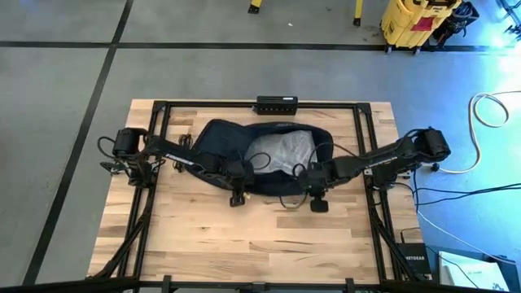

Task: Unpack backpack
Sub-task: Put the black medicine organizer into the black backpack

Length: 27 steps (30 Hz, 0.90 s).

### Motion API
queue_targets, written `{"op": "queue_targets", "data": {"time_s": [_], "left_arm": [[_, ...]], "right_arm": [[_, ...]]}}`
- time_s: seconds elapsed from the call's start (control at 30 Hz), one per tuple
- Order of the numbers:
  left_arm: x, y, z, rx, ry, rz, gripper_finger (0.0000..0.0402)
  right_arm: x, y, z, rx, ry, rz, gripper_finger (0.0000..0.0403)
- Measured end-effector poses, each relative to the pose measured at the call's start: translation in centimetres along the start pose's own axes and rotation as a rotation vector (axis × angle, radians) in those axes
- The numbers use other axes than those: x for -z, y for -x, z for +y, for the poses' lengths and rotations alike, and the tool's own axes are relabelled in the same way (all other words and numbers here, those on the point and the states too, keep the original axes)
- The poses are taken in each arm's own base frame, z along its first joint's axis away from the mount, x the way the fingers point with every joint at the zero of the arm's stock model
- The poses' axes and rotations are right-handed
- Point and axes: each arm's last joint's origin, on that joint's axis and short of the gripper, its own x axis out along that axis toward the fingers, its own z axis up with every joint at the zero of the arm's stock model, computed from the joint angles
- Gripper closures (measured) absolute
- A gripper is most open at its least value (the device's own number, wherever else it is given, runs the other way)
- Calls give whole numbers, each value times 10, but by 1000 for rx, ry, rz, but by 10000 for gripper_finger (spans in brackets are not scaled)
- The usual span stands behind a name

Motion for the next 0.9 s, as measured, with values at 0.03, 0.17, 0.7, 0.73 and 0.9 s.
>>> {"op": "queue_targets", "data": {"time_s": [0.03,0.17,0.7,0.73,0.9], "left_arm": [[1,0,-7,10,3,0,231],[6,-1,-34,50,23,8,231],[1,22,-136,232,16,-36,231],[2,23,-139,238,6,-36,231],[2,23,-140,241,9,-31,231]], "right_arm": [[1,0,6,-5,-4,-1,400],[7,-1,32,-13,-10,-7,402],[44,6,126,-136,-76,-146,402],[46,6,128,-135,-82,-144,402],[45,7,130,-163,-113,-149,394]]}}
